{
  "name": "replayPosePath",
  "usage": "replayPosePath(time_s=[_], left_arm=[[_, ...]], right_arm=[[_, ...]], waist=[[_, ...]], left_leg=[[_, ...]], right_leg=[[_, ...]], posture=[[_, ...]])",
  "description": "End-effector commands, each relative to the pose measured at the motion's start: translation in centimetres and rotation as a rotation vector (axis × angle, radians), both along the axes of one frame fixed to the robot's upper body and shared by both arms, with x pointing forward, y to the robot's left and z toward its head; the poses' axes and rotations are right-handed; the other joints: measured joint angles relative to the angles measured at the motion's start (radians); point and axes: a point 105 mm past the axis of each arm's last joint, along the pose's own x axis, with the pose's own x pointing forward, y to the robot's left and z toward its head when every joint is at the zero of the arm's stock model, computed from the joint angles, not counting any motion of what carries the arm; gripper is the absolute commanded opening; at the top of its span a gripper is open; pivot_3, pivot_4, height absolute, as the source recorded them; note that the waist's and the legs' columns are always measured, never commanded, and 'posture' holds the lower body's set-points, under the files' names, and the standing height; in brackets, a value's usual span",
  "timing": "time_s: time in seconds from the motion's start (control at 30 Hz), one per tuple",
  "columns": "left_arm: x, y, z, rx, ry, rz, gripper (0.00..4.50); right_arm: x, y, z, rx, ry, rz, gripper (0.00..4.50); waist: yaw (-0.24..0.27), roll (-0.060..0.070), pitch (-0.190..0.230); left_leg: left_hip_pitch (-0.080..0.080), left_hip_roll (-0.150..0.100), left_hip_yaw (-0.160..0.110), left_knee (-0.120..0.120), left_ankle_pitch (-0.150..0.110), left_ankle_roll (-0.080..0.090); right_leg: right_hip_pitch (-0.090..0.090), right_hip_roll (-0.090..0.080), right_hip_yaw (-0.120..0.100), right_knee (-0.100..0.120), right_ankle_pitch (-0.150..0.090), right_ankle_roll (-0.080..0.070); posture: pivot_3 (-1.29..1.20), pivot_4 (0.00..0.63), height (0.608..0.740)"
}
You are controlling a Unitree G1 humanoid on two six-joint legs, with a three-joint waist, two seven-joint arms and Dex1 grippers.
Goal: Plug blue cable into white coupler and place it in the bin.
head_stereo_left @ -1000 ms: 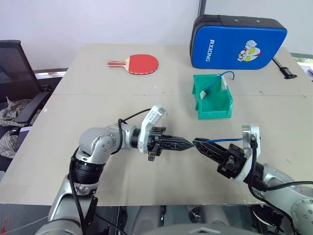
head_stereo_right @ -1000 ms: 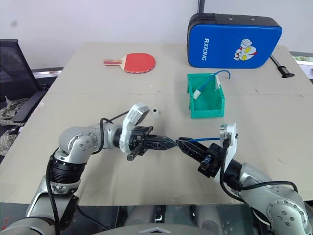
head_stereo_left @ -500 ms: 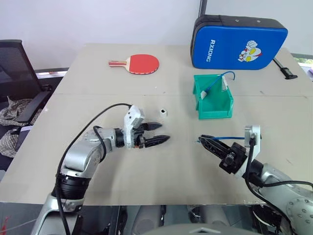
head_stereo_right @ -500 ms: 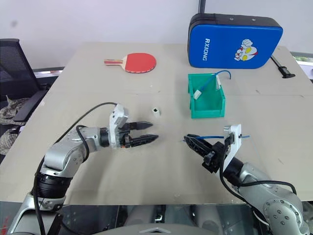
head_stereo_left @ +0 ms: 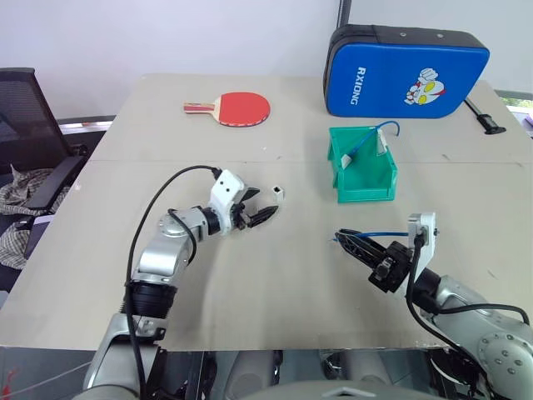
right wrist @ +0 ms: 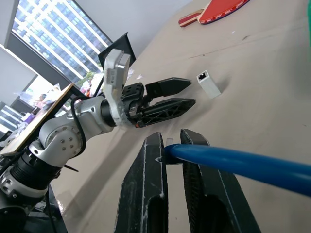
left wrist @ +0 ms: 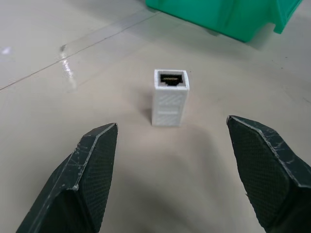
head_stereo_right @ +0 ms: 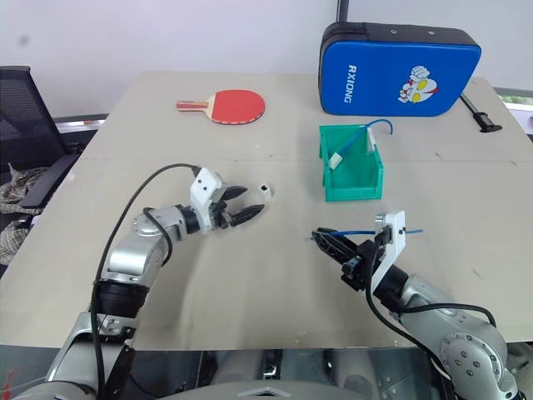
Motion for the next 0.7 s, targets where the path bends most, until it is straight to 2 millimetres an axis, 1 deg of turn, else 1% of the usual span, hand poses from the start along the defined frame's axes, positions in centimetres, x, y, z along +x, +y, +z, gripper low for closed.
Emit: replayPosePath(time_s=[0.03,0.07,0.13,0.2,0.33,0.4,0.47,0.57,0.7], left_arm=[[1.4,-0.9,0.0,0.068,-0.046,-0.002,3.65],[1.8,-1.2,-0.2,0.076,-0.044,-0.001,3.65],[2.3,-1.8,-0.4,0.096,-0.054,-0.013,3.16],[2.5,-2.1,-0.6,0.102,-0.049,-0.03,2.24],[2.9,-2.3,-0.5,0.102,-0.054,-0.041,0.57],[2.4,-3.0,-0.1,0.065,-0.041,-0.096,0.57],[1.5,-3.9,0.3,0.034,-0.03,-0.179,0.57],[-0.9,-5.5,0.6,0.006,0.006,-0.358,0.57],[-3.2,-7.1,0.3,0.056,0.006,-0.535,0.57]], right_arm=[[-0.3,0.1,1.1,0.006,-0.053,-0.006,0.0],[-0.4,0.1,1.1,0.004,-0.055,-0.01,0.0],[-0.5,0.0,1.0,-0.004,-0.057,-0.018,0.0],[-0.6,-0.1,0.9,-0.015,-0.06,-0.027,0.0],[-0.6,-0.3,0.8,-0.035,-0.079,-0.042,0.0],[-0.6,-0.4,0.7,-0.054,-0.096,-0.046,0.0],[-0.5,-0.4,0.7,-0.079,-0.117,-0.049,0.0],[0.5,-0.9,0.7,-0.205,-0.19,-0.042,0.0],[1.8,-1.1,0.6,-0.36,-0.278,0.015,0.0]], waist=[[0.0,0.0,0.0],[0.0,0.0,0.0],[0.0,0.0,0.0],[0.0,0.0,0.0],[0.0,-0.001,0.0],[0.0,0.0,0.0],[-0.001,-0.001,0.0],[-0.003,0.0,0.0],[-0.001,-0.001,0.0]], left_leg=[[0.0,0.0,0.0,0.0,0.0,0.0],[0.0,0.0,0.0,0.0,0.0,0.0],[0.0,0.0,0.0,0.0,0.0,0.0],[0.0,0.0,0.0,0.0,0.0,0.0],[0.0,0.0,0.0,0.0,0.0,0.0],[0.0,0.0,0.0,0.0,0.0,0.0],[0.0,0.0,0.0,0.0,0.0,0.0],[0.0,0.0,0.0,0.0,0.0,0.0],[0.0,0.0,0.002,0.0,0.0,0.0]], right_leg=[[0.0,0.0,0.0,0.0,0.001,0.001],[0.0,0.0,-0.001,0.0,0.001,0.001],[0.0,0.0,-0.001,0.0,0.001,0.002],[0.0,0.0,-0.001,0.0,0.001,0.002],[0.0,0.0,-0.001,0.0,0.001,0.002],[0.0,0.0,-0.001,0.0,0.001,0.002],[0.0,0.0,-0.001,0.0,0.001,0.002],[0.0,0.0,-0.001,0.0,0.001,0.001],[0.0,0.0,0.0,0.0,-0.001,-0.001]], posture=[[0.0,0.15,0.731],[0.0,0.15,0.731],[0.0,0.15,0.731],[0.0,0.15,0.731],[0.0,0.15,0.731],[0.0,0.15,0.731],[0.0,0.15,0.731],[0.0,0.15,0.731],[0.0,0.15,0.731]])
